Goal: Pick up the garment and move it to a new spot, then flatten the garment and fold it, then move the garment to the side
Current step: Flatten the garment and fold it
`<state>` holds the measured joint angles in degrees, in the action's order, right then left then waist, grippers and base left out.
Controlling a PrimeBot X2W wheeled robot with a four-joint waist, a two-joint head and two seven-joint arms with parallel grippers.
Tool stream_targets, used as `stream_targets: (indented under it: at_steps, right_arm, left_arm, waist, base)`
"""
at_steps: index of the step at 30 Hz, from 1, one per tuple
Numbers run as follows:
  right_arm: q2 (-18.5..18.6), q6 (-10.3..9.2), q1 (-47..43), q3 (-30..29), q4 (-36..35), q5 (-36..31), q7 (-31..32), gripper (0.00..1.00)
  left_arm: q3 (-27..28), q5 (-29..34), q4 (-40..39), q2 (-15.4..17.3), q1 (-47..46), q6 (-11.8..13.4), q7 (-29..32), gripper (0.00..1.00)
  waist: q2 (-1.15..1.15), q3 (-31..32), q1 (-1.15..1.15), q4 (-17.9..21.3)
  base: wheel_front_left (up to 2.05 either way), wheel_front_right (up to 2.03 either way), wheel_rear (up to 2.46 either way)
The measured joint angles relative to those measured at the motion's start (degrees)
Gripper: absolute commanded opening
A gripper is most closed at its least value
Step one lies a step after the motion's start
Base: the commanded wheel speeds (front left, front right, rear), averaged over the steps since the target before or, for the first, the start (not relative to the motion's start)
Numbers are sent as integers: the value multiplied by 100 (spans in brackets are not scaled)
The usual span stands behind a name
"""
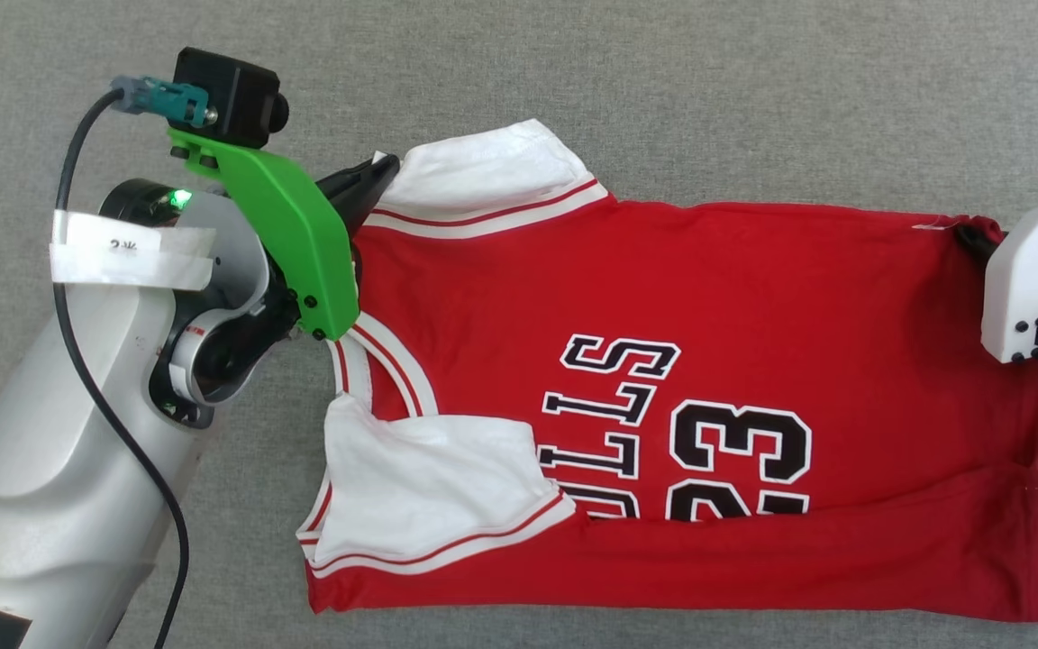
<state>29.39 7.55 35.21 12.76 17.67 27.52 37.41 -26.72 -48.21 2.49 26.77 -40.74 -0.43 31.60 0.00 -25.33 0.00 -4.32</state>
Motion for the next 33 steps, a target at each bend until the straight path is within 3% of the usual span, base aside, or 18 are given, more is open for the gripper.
stream_targets:
  at_steps: [9,18,33]
  right_arm:
    - [-190,0,-285,-243,159,366,-783,0]
    - [-134,0,-863,-370,-26,934,-1356,0]
    - [293,0,-2707,-339,-934,1782,-1915,0]
  left_arm:
    - [143,-55,304,5,353,-35,-389,0]
    - [255,-136,305,76,986,-16,-586,0]
    - [80,-326,-355,212,2634,386,-684,0]
  waist:
    - [0,414,0,67]
    - [0,945,0,99]
    - [0,1774,-1,-101]
  base:
    - [0,0,0]
    - [0,0,0]
    - [0,0,0]
